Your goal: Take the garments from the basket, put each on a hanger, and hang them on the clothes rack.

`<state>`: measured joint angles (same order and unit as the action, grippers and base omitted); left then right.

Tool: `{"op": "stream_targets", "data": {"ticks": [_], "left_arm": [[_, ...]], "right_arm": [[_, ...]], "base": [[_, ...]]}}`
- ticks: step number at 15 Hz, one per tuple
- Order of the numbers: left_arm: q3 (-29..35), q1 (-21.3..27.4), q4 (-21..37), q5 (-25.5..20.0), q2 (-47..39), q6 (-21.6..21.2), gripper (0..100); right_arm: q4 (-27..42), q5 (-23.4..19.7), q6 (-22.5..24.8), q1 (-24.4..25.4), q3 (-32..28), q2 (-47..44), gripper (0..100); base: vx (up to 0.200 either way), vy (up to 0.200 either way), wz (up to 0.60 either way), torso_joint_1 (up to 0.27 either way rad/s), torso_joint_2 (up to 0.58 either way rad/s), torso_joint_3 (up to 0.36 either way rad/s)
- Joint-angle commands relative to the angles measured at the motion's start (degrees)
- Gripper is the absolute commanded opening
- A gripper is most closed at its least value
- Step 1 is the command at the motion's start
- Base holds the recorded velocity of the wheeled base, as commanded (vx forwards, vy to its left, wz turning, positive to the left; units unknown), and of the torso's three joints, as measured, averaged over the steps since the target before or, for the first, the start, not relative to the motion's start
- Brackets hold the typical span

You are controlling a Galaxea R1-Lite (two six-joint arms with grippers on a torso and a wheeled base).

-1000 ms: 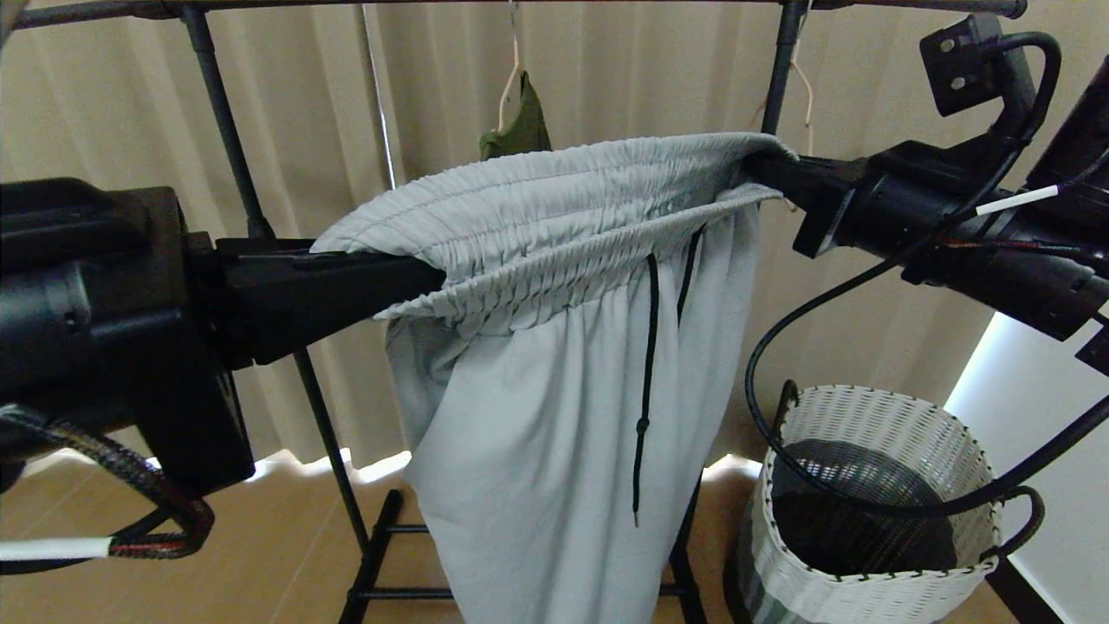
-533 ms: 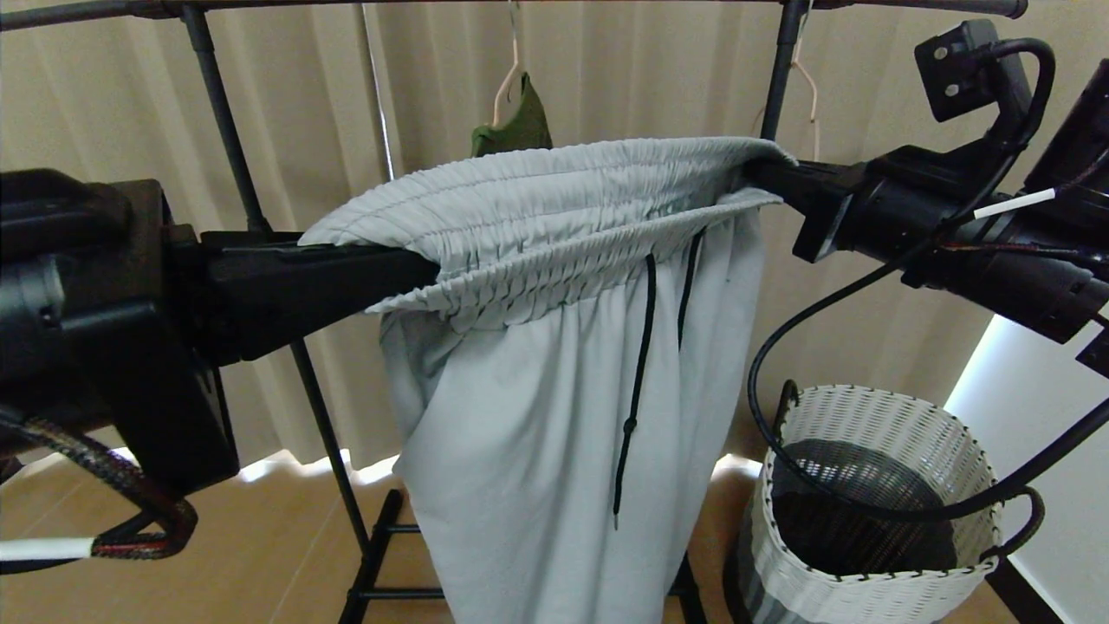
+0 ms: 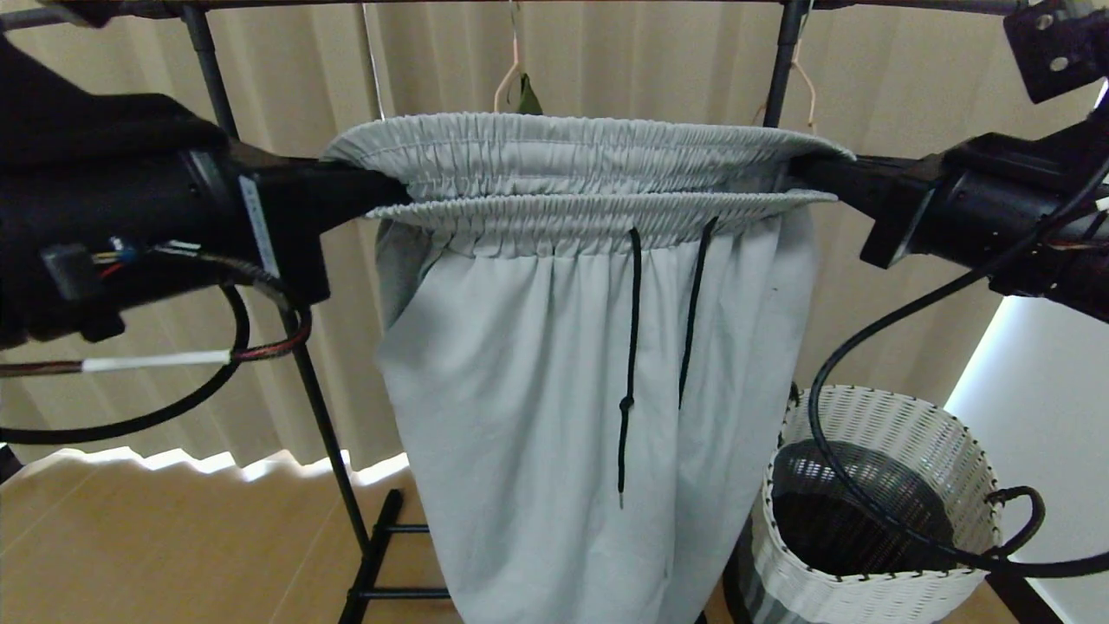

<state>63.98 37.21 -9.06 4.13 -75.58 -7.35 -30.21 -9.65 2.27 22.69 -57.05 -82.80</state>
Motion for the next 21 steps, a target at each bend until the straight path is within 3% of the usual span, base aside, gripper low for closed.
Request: {"op": "stream_targets", "data": {"ticks": [1, 4, 14, 16, 18, 21], "left_arm": [[4.40, 0.06, -3.95, 6.77, -7.74, 0.14, 0], [5.72, 2.17, -10.19, 14.76, -12.57, -0.38, 0], [4.49, 1.91, -10.01, 14.85, -12.84, -0.38, 0], [5.37, 0.24, -10.28, 14.76, -15.21, -0.21, 0], [9.85, -0.64, -10.28, 14.94, -19.25, 0.14, 0], [13.98, -0.64, -10.37, 14.94, -23.73, 0.67, 0]], "right_arm": [[1.64, -0.54, -0.07, 0.78, 4.05, 6.69, 0], [1.56, -0.36, 0.02, 4.74, 7.66, 8.97, 0], [1.73, -0.28, -0.07, 4.74, 7.48, 10.20, 0], [4.10, -0.36, -0.07, 4.74, 7.66, 12.84, 0], [12.10, -0.72, -0.25, 5.35, 7.39, 18.29, 0], [15.88, -0.63, -3.06, 10.71, 8.98, 22.86, 0]], "base": [[0.000, 0.000, 0.00, 0.000, 0.00, 0.000], [0.000, 0.000, 0.00, 0.000, 0.00, 0.000], [0.000, 0.000, 0.00, 0.000, 0.00, 0.000], [0.000, 0.000, 0.00, 0.000, 0.00, 0.000], [0.000, 0.000, 0.00, 0.000, 0.00, 0.000], [0.000, 0.000, 0.00, 0.000, 0.00, 0.000]]}}
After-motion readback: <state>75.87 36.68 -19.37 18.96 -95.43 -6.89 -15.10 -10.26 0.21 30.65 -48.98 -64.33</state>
